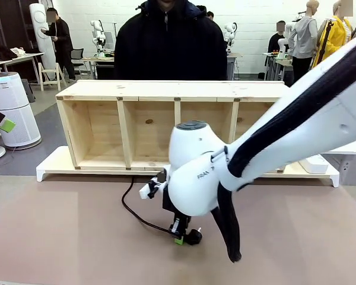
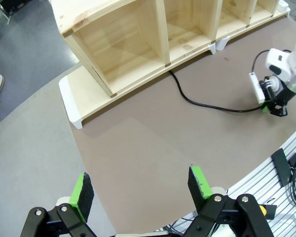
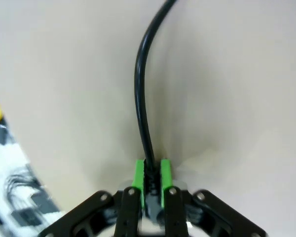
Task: Perform cable management.
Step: Pull the grasped Power Cable to the location of the Power Strip.
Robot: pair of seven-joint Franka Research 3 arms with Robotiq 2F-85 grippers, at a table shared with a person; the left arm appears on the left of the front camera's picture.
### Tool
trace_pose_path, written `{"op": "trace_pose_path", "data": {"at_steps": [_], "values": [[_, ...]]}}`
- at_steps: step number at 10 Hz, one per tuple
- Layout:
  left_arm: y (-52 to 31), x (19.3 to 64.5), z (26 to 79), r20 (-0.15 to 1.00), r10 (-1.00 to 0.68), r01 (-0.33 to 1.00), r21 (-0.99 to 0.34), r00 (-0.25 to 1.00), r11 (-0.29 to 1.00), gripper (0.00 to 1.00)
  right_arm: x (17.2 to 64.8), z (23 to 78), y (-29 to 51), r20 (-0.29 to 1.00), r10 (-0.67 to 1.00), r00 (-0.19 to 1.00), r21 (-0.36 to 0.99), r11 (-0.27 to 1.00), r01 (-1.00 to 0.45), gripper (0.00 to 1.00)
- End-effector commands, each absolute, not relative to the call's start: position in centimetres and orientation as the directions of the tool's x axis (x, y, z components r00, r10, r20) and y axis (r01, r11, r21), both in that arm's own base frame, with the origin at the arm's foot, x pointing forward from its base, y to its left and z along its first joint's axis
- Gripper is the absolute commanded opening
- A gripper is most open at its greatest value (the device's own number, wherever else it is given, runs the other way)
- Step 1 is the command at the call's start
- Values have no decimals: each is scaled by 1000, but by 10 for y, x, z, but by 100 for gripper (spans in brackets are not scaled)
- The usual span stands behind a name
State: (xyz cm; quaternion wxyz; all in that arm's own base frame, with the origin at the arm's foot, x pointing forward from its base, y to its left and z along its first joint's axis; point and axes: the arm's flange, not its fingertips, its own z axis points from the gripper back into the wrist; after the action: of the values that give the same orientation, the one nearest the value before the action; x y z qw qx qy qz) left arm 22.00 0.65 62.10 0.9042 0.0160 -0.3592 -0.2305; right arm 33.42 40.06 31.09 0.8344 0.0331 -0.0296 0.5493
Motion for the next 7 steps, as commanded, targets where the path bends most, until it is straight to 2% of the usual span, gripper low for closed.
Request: {"op": "trace_pose_path", "data": {"at_steps": [1, 2, 4, 7], "values": [[7, 223, 622, 650, -427, 401, 198, 629, 894, 100, 311, 328, 368, 205, 707, 676, 55, 682, -730, 16], [7, 223, 622, 650, -427, 401, 198, 629, 894, 100, 300, 334, 352, 242, 589, 771, 40, 788, -615, 16], [7, 223, 622, 650, -427, 401, 198, 629, 894, 100, 275, 343, 314, 274, 526, 805, 36, 831, -556, 16], [7, 223, 622, 650, -427, 401, 198, 629, 894, 100, 239, 351, 261, 241, 446, 862, 6, 887, -461, 16]]}}
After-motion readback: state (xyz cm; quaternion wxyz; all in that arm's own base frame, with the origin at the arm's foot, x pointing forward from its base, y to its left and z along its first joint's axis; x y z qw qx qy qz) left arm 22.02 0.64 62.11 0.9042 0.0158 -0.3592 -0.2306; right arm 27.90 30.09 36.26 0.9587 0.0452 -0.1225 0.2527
